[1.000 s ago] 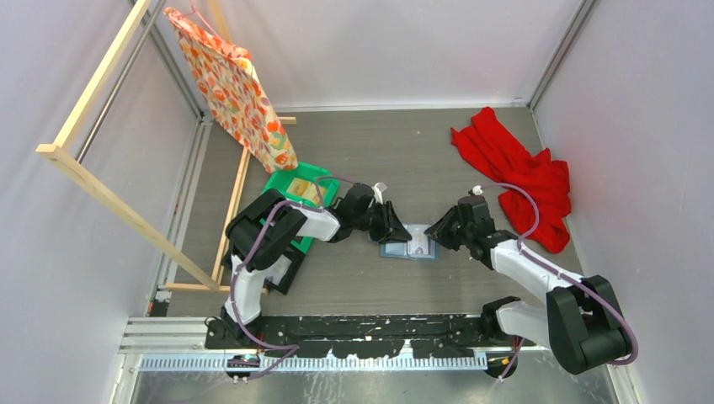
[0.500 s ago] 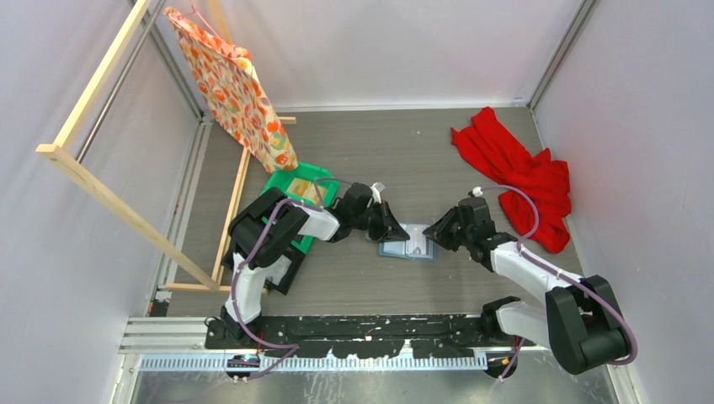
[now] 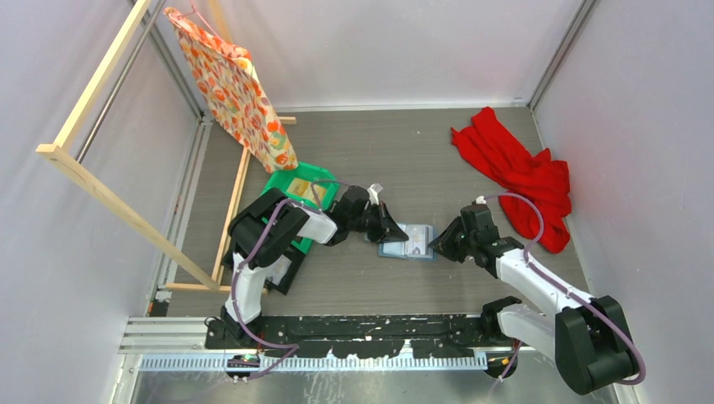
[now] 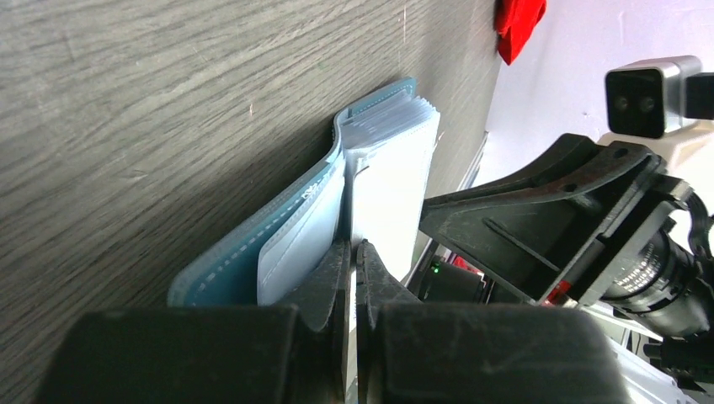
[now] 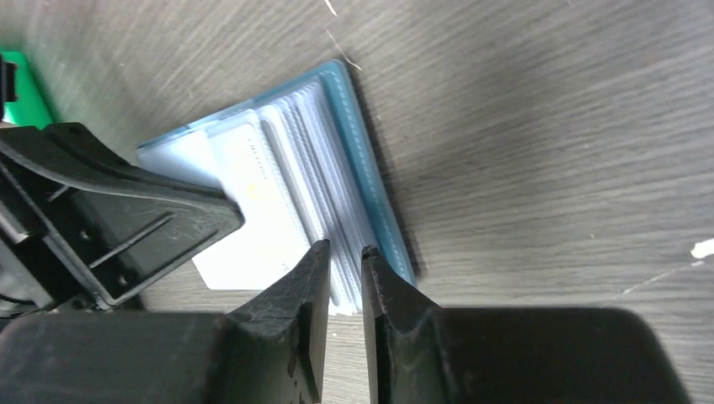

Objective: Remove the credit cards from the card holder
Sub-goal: Remove the credit card from the card holder.

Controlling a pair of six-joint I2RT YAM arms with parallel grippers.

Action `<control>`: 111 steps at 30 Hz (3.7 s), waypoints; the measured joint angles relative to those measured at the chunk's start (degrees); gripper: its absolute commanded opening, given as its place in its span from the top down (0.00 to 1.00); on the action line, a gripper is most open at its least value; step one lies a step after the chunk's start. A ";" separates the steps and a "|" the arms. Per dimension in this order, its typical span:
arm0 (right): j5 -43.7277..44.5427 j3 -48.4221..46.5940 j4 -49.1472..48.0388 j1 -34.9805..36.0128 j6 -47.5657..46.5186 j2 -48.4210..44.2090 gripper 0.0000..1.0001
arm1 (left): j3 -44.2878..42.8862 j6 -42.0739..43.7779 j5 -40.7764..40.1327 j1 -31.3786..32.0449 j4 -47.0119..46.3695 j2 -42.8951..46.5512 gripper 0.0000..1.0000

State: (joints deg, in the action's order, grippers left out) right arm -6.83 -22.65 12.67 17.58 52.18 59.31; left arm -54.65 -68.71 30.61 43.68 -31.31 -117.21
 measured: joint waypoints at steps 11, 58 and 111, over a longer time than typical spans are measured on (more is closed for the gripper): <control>-0.13 1.05 3.10 0.00 0.11 -3.04 0.55 | 2.34 -0.02 0.79 -0.57 -3.82 0.00 0.99; -6.84 3.37 -17.59 -0.02 1.44 5.11 0.69 | 2.99 1.42 7.61 -2.69 -5.14 -0.72 0.99; -4.85 1.92 -21.68 0.04 -0.81 10.69 0.99 | 4.55 5.03 17.03 -8.83 -2.64 0.20 0.64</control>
State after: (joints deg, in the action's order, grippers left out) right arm -11.68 -20.73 -9.02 17.63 51.37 70.00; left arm -50.11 -63.68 47.64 34.85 -33.95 -117.01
